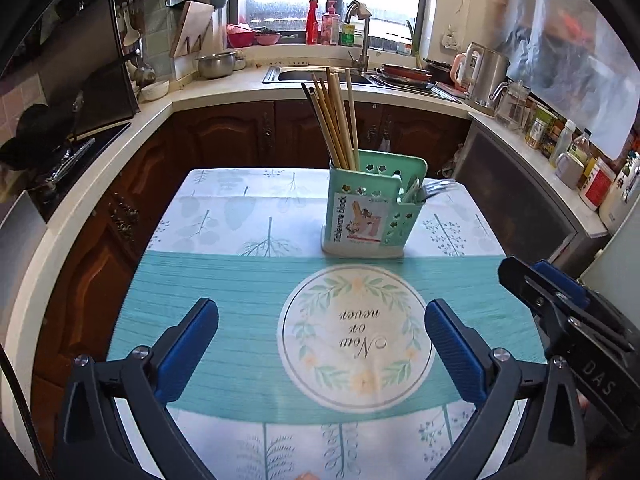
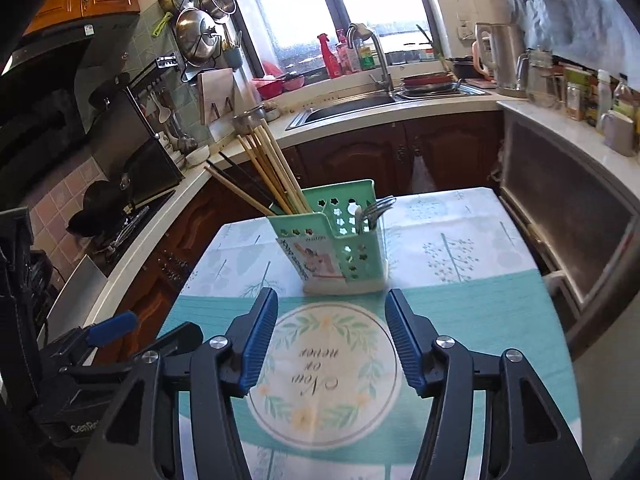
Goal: Organize utensils
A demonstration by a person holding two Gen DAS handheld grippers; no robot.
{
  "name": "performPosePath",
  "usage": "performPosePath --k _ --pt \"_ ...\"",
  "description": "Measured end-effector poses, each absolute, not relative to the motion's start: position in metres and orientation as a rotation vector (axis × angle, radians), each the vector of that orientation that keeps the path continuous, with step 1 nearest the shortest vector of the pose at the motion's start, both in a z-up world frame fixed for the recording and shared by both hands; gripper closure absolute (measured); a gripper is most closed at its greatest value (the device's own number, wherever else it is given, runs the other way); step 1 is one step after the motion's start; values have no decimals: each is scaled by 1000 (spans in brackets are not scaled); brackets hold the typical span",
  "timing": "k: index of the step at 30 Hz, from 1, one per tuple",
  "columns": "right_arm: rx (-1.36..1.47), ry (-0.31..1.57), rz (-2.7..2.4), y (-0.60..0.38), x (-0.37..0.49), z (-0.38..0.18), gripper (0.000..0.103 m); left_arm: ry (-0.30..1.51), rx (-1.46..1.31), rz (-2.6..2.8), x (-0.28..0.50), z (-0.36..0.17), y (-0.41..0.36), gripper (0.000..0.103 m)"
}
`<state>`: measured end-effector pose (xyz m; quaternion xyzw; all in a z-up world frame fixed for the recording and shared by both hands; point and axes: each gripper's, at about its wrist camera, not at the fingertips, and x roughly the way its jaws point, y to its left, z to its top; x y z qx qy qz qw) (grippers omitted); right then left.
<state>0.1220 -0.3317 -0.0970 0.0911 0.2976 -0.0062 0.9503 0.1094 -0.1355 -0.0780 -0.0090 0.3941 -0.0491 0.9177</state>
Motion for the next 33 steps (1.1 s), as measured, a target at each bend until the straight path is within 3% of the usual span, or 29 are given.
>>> performPosePath --k 6,8,20,33 --pt "156 601 -95 -317 53 -79 25 811 18 -64 72 -67 -130 1" --pt "145 597 -102 -312 32 -74 15 815 29 -47 60 -64 -126 1" --pt "55 601 -127 -278 -67 -53 13 796 -9 -28 17 -52 -107 1" --pt "131 649 -110 -272 -92 -54 13 777 26 23 7 -50 -108 1"
